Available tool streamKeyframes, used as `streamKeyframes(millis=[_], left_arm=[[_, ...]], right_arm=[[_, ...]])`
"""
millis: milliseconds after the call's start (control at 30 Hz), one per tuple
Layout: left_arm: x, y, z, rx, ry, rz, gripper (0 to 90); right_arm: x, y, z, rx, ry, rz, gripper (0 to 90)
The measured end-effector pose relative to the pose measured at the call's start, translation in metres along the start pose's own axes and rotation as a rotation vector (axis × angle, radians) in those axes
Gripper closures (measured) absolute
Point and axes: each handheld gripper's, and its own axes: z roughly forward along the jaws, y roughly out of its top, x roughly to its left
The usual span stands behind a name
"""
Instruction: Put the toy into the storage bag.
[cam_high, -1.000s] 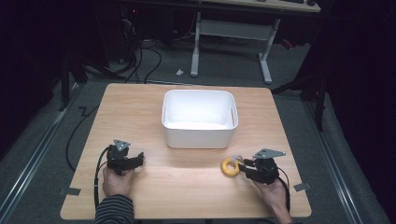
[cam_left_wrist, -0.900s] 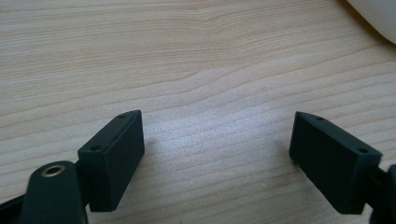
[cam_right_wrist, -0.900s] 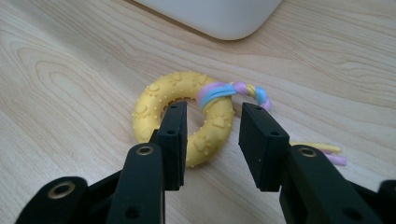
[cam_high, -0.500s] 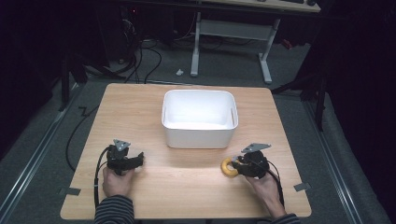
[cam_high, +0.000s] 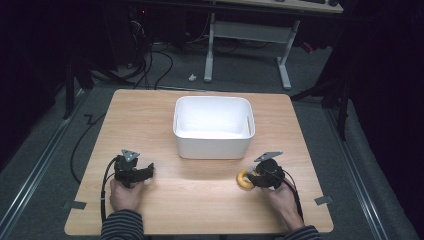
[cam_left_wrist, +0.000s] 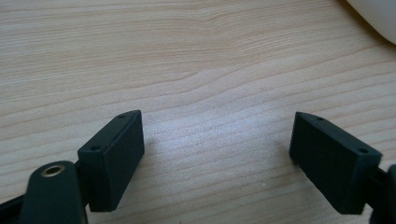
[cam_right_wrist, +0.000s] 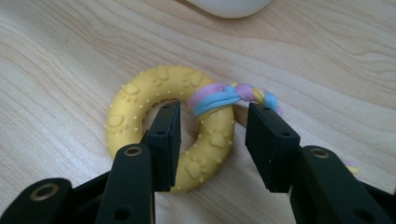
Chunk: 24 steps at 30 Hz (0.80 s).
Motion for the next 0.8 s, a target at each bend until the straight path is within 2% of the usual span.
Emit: streamKeyframes(millis=[133, 333, 400, 800], left_arm=[[-0.0001, 0.0000, 0.0000, -0.001, -0.003, 0.001, 18.3], [-0.0002, 0.0000, -0.0001, -0.001, -0.004, 0.002, 18.5], [-0.0002, 0.0000, -0.0001, -0.001, -0.004, 0.002, 18.5], [-0.0003, 0.0000, 0.0001, -0.002, -0.002, 0.002, 18.6]], right_arm=[[-0.0005, 0.0006, 0.0044, 0.022, -0.001, 0.004, 56.8], [0.0018, 0.0027, 0.0089, 0.036, -0.001, -0.005, 63.8], [0.0000, 0.0018, 0.0089, 0.033, 0.013, -0.002, 64.6], [0.0001, -0.0050, 0.0023, -0.011, 0.029, -0.006, 65.9]])
